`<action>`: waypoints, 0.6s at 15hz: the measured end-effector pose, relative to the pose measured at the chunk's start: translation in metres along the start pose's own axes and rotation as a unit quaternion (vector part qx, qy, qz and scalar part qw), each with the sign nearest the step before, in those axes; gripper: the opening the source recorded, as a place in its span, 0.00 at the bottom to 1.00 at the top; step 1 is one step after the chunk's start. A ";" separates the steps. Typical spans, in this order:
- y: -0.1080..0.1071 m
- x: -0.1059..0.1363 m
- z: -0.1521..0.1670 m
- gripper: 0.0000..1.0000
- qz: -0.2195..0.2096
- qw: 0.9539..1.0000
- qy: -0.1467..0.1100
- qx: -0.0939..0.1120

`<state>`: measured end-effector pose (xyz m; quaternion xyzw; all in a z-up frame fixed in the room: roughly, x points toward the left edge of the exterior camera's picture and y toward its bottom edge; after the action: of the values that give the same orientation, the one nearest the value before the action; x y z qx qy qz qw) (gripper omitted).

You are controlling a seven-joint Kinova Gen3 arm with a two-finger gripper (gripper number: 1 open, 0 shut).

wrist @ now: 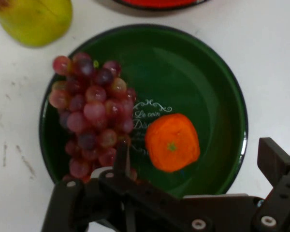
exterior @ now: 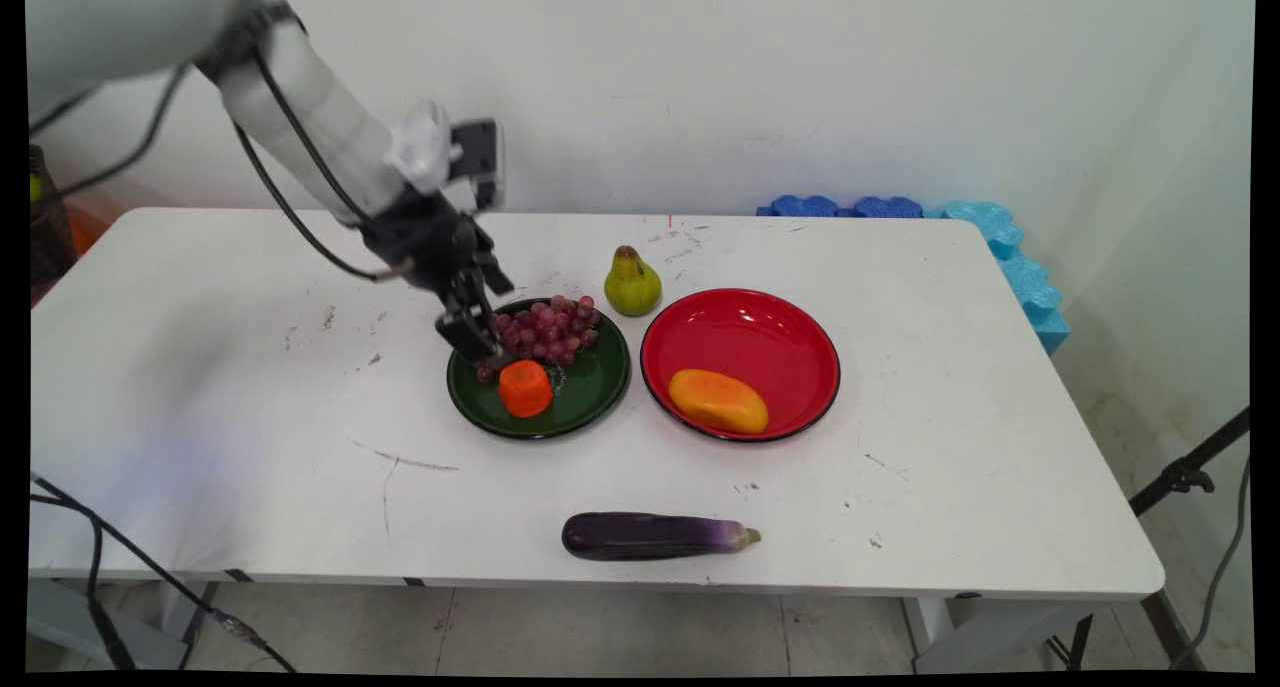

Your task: Pick up the mandarin from the green plate

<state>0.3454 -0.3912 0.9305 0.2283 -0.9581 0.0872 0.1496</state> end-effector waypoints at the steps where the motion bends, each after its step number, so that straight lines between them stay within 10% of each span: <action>1: 0.001 -0.002 0.011 1.00 0.000 1.000 -0.004 -0.002; 9: -0.003 -0.012 0.082 1.00 0.001 1.000 -0.027 -0.006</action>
<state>0.3366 -0.4080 0.8496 0.2290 -0.9625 0.0752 0.1248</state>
